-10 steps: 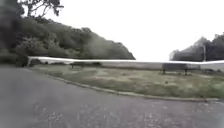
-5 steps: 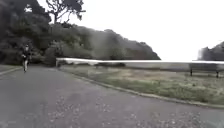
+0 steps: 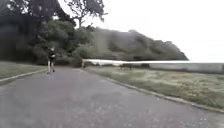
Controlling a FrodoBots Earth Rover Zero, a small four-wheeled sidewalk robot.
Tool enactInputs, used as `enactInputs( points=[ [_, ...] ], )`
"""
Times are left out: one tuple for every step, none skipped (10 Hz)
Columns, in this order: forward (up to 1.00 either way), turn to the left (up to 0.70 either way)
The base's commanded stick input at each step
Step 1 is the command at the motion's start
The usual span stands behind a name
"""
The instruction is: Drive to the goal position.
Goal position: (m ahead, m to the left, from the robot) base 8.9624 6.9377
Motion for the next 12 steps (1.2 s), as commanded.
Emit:
enactInputs(
  points=[
    [0.00,0.45],
    [0.00,0.45],
    [0.00,0.45],
    [0.00,0.45],
    [0.00,0.00],
    [0.00,0.00],
    [0.00,0.00],
    [0.00,0.00],
    [0.00,0.00],
    [0.00,0.00],
    [0.00,0.00],
    [0.00,0.00]
  ],
)
